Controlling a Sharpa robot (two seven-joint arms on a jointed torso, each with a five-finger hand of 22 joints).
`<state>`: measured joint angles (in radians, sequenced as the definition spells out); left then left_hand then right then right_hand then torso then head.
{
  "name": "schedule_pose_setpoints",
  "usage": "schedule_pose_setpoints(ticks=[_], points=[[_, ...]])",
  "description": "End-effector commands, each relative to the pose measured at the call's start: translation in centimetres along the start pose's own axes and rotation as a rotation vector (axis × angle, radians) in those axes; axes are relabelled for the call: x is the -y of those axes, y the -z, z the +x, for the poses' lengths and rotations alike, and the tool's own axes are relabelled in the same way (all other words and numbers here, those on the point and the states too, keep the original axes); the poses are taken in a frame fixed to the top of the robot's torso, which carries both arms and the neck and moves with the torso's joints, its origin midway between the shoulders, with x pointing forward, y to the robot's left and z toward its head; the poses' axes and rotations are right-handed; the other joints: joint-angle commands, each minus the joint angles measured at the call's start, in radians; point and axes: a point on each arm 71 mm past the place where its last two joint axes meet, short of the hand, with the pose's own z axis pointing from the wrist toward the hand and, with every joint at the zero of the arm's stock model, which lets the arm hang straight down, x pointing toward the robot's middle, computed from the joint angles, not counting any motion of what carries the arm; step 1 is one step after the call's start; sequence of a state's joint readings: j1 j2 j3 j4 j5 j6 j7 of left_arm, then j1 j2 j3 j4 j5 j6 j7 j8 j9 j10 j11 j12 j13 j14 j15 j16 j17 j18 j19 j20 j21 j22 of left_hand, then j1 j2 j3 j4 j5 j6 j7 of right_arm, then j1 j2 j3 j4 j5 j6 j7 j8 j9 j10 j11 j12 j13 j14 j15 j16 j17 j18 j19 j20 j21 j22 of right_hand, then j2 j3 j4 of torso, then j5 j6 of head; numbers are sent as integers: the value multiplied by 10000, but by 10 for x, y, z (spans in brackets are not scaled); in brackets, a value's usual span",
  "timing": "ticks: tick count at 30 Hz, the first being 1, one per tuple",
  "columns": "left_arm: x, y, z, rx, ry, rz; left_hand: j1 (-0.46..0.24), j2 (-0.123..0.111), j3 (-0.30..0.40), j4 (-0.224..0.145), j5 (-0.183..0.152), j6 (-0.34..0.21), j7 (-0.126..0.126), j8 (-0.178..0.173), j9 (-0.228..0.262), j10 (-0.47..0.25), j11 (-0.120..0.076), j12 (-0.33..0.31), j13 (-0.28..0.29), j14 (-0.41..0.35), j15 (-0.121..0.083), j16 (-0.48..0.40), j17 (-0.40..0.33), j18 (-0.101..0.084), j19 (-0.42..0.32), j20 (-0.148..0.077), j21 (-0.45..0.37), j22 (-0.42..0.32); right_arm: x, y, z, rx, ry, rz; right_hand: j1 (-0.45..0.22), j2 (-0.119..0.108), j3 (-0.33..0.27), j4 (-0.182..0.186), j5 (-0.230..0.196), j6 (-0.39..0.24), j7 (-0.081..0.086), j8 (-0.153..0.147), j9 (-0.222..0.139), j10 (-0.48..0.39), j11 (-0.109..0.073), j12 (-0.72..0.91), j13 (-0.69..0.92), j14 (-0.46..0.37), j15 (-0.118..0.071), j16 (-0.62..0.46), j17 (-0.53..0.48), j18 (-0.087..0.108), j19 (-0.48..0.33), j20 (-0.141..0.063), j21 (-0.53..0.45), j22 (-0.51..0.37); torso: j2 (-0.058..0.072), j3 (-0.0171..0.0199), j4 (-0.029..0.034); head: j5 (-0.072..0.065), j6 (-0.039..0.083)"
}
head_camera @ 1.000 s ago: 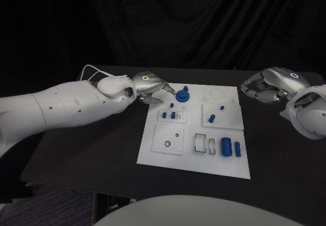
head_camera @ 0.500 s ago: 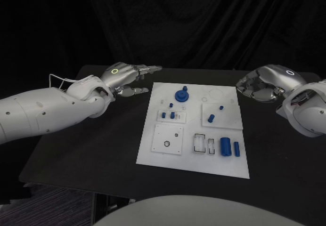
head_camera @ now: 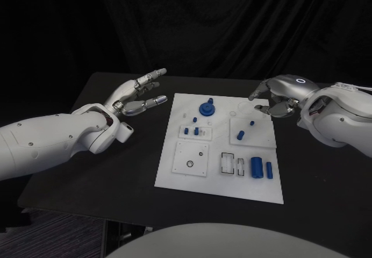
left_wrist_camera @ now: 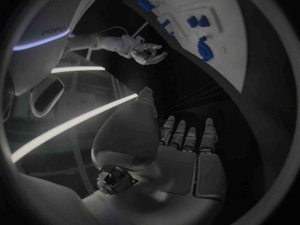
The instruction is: Assemble the parts on the task board
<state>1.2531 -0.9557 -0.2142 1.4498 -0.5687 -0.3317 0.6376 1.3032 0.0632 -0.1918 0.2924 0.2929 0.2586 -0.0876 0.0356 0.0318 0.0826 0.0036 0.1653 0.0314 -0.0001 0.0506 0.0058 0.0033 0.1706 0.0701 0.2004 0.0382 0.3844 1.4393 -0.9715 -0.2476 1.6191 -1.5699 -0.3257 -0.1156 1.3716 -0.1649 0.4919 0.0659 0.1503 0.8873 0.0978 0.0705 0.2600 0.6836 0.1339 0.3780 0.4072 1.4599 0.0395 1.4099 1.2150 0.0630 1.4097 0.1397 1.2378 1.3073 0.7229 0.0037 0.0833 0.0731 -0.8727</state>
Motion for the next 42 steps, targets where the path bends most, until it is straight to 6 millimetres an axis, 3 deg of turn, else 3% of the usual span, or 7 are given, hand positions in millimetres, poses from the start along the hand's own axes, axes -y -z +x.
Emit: schedule_pose_setpoints(ticks=[1, 4, 9, 12, 26, 34, 42], points=[[4, 2, 4, 522, 4141, 875, 42, 126, -51, -2, 83, -71, -17, -58, -11, -130, -13, -36, -15, 1, 158, -58, -33, 15, -65, 183, -21, -215, -2, 0, 12, -866, 620, -131, -175, 16, -188, 70, 7, -40, 0, -3, -15, -39, -7, -45, -161, -39, -3, -32, -42, 175, -19, 24, -35, 1506, 1, -153, 34, -159, 1], [1, 4, 9, 526, 4570, 841, 92, 158, -51, -2, 157, -115, -25, -65, -17, -159, -35, -48, -19, 1, 164, -58, -33, 27, -70, 208, -17, -236, -4, -1, 18, -965, 720, -249, -187, 51, -351, 101, 100, -52, -108, -2, -38, 85, -28, -21, -321, -6, -21, -10, -19, 161, 34, 13, 20, 1525, -8, -190, 18, -237, 1], [-3, 7, 15, 469, 5052, 757, 371, 298, -76, -24, 354, -67, 85, -54, -8, -162, 150, 70, -7, 2, 211, -58, -32, 69, -58, 281, 1, -289, -6, -4, 27, -1077, 933, -348, 76, 116, -270, -158, 1276, -17, -68, 7, -96, 475, -7, -67, -793, 52, 41, -90, -179, 142, 157, 56, 67, 1529, -20, -272, -24, -383, 1], [-4, 9, 17, 405, 5125, 756, 448, 331, -97, -26, 420, -76, 101, -56, -10, -172, 197, 90, -8, 15, 271, -52, -27, 75, -51, 307, 6, -303, -5, -4, 31, -1139, 1132, -317, 76, 113, -227, -209, 1429, -2, -106, 12, -106, 544, -19, -90, -903, 49, 28, -112, -221, 149, 156, 47, 40, 1520, -24, -285, -29, -467, 1], [5, 17, 22, 210, 5022, 971, 530, 307, -193, -19, 484, 67, 78, -33, 7, -129, 263, 211, 6, 4, 291, -57, -31, 93, -45, 291, 9, -360, 0, 0, 38, -961, 1346, 5, -375, 90, -405, -96, 1133, 358, -124, 163, -30, 1015, -76, 26, -1212, 82, 0, -121, -243, 151, 183, 19, -13, 1507, -41, -307, -23, -527, 1], [6, 18, 23, 125, 4743, 1050, 586, 313, -348, -4, 529, 105, 56, -44, 2, -138, 200, 265, -3, 1, 149, -58, -33, 46, -523, 113, -231, -2410, 5, 4, 38, -871, 1338, 145, -833, 134, -659, 164, 869, 363, -109, 130, -18, 1227, -125, 132, -1328, 125, -34, -96, -211, 139, 235, -8, 17, 1522, -41, -308, -27, -520, 1], [5, 17, 22, 257, 4533, 1056, 608, 242, -409, 2, 560, 117, -31, -44, 0, -164, 98, 233, -12, 1, 91, -58, -33, 34, -606, 138, -263, -2768, 9, 7, 44, -917, 1290, 173, -832, 168, -671, 166, 860, 364, -108, 125, -15, 1287, -143, 166, -1340, 135, -46, -86, -191, 130, 258, -17, 57, 1537, -42, -303, -38, -559, 1]])
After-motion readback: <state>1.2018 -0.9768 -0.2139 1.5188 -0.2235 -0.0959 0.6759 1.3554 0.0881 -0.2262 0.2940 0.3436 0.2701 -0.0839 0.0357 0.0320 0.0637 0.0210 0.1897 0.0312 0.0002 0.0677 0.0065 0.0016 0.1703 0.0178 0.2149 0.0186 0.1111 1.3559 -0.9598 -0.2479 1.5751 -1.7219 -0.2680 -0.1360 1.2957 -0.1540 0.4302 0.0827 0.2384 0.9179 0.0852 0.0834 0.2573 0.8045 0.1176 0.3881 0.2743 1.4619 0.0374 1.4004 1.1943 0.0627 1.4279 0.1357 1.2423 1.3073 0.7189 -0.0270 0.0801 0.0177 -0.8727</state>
